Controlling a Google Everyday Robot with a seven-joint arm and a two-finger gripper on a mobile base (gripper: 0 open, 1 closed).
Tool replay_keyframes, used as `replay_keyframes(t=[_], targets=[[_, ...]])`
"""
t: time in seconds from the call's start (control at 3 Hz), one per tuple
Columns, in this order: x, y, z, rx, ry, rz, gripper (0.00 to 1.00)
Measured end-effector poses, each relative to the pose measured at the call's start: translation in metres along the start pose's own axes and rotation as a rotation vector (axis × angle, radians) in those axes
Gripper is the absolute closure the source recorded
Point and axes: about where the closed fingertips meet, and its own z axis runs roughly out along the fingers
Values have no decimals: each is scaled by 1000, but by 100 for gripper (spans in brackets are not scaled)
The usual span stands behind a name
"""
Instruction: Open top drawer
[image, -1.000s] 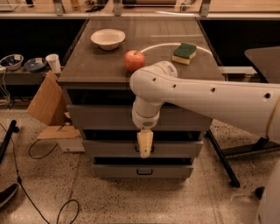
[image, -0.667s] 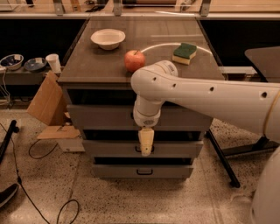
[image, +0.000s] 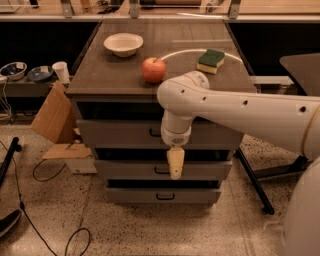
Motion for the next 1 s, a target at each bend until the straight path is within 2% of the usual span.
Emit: replay_keyframes(t=[0.67,1.0], targets=[[29,19,-4,-57,15,13,0],[30,30,-5,-89,12,-7,0]])
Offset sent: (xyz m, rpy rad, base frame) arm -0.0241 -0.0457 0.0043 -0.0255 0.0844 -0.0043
